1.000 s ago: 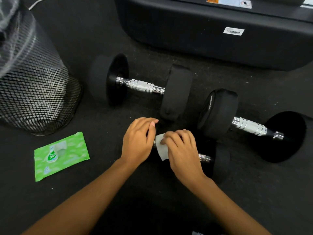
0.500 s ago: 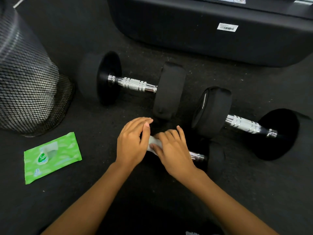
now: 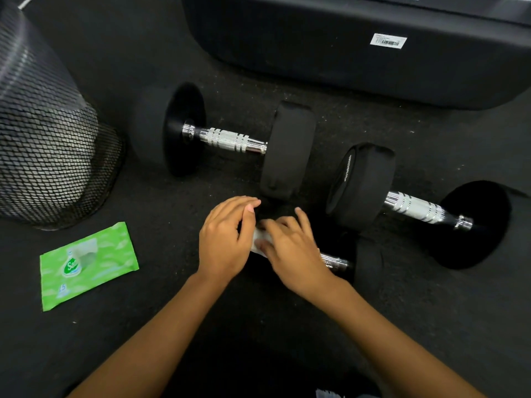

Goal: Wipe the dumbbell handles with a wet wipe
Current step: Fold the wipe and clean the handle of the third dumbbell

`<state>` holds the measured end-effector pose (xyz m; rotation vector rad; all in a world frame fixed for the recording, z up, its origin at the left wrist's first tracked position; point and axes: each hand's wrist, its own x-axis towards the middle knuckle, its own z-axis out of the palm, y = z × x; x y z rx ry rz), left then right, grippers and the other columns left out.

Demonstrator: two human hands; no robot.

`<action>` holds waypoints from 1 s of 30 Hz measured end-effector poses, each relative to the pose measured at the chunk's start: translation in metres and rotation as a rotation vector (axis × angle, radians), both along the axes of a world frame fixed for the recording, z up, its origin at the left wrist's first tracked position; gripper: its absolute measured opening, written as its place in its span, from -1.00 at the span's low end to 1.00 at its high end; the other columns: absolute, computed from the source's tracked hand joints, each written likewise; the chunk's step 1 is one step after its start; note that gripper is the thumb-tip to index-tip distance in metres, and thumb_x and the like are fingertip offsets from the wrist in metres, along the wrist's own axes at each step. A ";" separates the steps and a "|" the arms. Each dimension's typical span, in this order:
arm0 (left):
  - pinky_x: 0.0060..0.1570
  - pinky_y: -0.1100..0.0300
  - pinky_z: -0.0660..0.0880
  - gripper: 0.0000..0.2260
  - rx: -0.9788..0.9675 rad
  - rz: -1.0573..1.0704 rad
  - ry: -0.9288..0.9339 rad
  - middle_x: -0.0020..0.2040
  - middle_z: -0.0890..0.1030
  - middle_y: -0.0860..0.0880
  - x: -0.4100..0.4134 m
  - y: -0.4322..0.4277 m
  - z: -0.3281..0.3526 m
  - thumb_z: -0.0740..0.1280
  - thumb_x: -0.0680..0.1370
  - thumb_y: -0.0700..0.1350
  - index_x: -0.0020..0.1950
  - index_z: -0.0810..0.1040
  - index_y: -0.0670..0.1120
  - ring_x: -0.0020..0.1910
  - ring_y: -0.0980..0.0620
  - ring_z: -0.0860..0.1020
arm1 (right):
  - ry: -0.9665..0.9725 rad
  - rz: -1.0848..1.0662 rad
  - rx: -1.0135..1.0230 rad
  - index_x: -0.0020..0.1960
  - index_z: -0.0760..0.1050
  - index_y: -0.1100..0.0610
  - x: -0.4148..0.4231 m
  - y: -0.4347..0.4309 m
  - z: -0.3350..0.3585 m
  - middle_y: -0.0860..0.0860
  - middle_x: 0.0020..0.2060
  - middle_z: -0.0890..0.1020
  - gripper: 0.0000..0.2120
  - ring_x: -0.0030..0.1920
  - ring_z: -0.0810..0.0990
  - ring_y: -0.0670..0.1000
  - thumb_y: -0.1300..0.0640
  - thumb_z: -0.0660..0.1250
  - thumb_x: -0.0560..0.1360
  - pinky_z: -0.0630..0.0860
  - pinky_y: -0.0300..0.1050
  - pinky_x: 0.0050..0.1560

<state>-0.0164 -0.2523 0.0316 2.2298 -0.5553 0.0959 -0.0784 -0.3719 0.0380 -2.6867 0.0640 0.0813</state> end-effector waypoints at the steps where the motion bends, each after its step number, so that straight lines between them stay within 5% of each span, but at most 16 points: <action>1: 0.19 0.14 0.43 -0.65 -0.002 -0.001 -0.005 0.06 0.64 0.02 0.000 0.000 0.000 0.08 0.59 -0.04 0.10 0.62 -0.10 0.14 0.16 0.50 | -0.028 0.009 -0.012 0.16 0.45 0.17 0.001 0.004 -0.002 0.07 0.01 0.59 -0.78 0.20 0.43 0.08 0.09 0.19 0.57 -0.18 -0.06 0.43; 4: 0.19 0.14 0.43 -0.65 -0.002 -0.003 -0.008 0.06 0.64 0.01 0.000 0.001 0.000 0.08 0.58 -0.05 0.10 0.62 -0.11 0.14 0.18 0.49 | 0.002 0.002 -0.002 0.17 0.48 0.14 -0.002 0.000 0.001 0.04 0.03 0.60 -0.75 0.20 0.44 0.04 0.05 0.20 0.57 -0.13 -0.04 0.45; 7: 0.17 0.08 0.46 -0.67 -0.010 -0.008 -0.001 0.05 0.64 0.02 0.000 0.001 -0.001 0.09 0.59 -0.06 0.10 0.62 -0.11 0.14 0.14 0.52 | -0.071 0.073 -0.172 0.11 0.56 0.14 -0.013 -0.011 0.005 0.02 -0.11 0.66 -0.71 0.06 0.56 0.06 0.08 0.41 0.42 0.14 0.07 0.42; 11: 0.16 0.07 0.46 -0.68 -0.021 -0.009 -0.012 0.05 0.64 0.02 -0.001 0.001 -0.002 0.10 0.59 -0.07 0.09 0.62 -0.11 0.13 0.13 0.53 | -0.144 0.119 -0.149 0.05 0.57 0.20 -0.020 -0.015 0.003 0.05 -0.17 0.66 -0.64 -0.08 0.60 0.07 0.17 0.52 0.28 0.39 -0.06 0.22; 15: 0.16 0.07 0.46 -0.68 -0.012 -0.007 -0.016 0.04 0.64 0.02 0.000 0.001 -0.001 0.10 0.58 -0.07 0.08 0.62 -0.11 0.12 0.11 0.53 | 0.137 0.032 0.125 0.20 0.51 0.14 -0.002 -0.014 0.011 0.09 0.01 0.64 -0.72 0.04 0.57 0.11 0.04 0.24 0.56 0.47 -0.01 0.11; 20: 0.14 0.03 0.47 -0.68 -0.008 -0.013 -0.024 0.03 0.64 0.03 0.001 0.001 -0.001 0.10 0.58 -0.08 0.07 0.63 -0.10 0.11 0.12 0.54 | 0.460 -0.060 0.300 0.00 0.54 0.11 0.013 -0.030 0.016 -0.02 -0.32 0.53 -0.65 -0.15 0.54 0.06 -0.07 0.08 0.61 0.42 -0.08 -0.10; 26: 0.15 0.07 0.46 -0.68 -0.027 -0.003 -0.041 0.03 0.64 0.01 -0.001 0.002 -0.003 0.10 0.58 -0.08 0.06 0.63 -0.11 0.12 0.09 0.54 | 0.303 0.020 0.250 0.28 0.43 0.06 0.010 -0.009 0.014 0.06 0.17 0.58 -0.70 0.14 0.55 0.11 0.01 0.19 0.58 0.47 0.07 0.10; 30: 0.16 0.10 0.44 -0.69 -0.019 -0.009 -0.034 0.03 0.64 0.02 0.000 0.002 -0.001 0.11 0.58 -0.08 0.07 0.63 -0.11 0.12 0.13 0.52 | 0.231 0.043 0.241 0.26 0.42 0.04 -0.004 -0.023 0.016 -0.04 0.21 0.54 -0.68 0.21 0.49 -0.01 0.05 0.29 0.53 0.41 -0.10 0.20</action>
